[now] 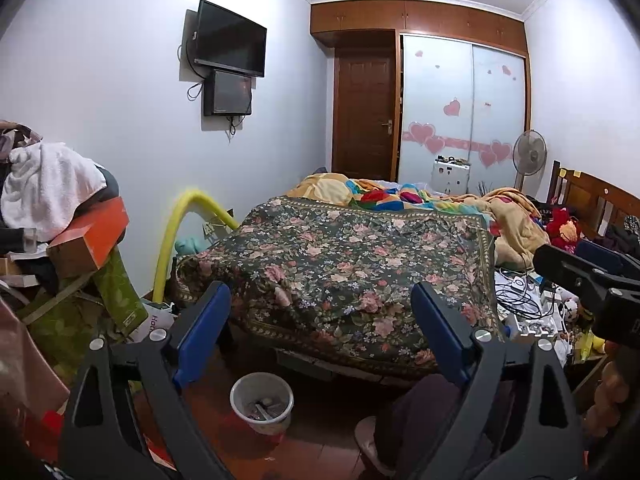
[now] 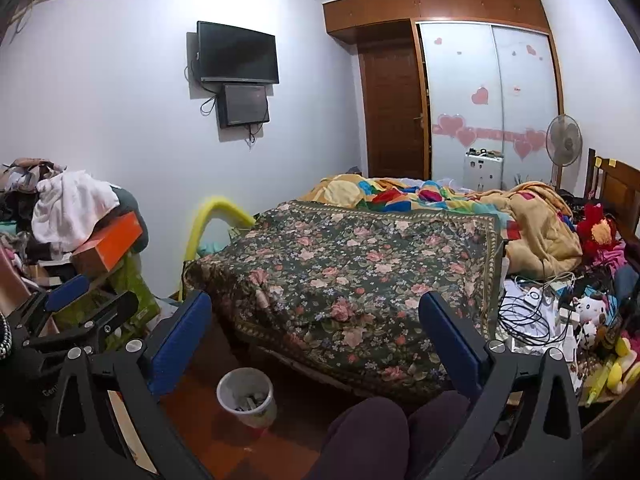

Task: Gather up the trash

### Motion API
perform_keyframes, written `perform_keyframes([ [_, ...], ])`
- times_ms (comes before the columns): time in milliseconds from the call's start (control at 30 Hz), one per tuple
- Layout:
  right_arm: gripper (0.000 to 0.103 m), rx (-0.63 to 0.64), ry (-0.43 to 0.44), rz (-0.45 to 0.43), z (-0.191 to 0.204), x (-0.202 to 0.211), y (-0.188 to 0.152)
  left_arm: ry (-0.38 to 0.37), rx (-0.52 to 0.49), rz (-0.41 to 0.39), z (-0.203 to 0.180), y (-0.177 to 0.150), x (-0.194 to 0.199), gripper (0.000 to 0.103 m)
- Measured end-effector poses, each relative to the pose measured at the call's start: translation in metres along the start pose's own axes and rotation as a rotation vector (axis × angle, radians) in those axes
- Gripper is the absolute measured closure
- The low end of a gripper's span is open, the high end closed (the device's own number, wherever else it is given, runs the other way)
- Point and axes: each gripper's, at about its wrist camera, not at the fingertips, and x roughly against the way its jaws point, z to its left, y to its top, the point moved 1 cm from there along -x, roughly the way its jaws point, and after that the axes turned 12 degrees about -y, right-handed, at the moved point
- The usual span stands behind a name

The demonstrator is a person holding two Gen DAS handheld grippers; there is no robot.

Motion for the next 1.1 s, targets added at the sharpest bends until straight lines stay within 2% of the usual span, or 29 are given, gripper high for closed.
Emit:
perform_keyframes([
  [467, 0.000, 0.005, 0.001, 0.014, 0.001, 0.002, -0.005, -0.001, 0.029, -0.010, 0.004, 0.001, 0.000, 0.006],
  [1100, 0.000, 0.064, -0.006, 0.000, 0.014, 0.007, -0.006, 0.010, 0.037, -0.006, 0.009, -0.003, 0.003, 0.005],
])
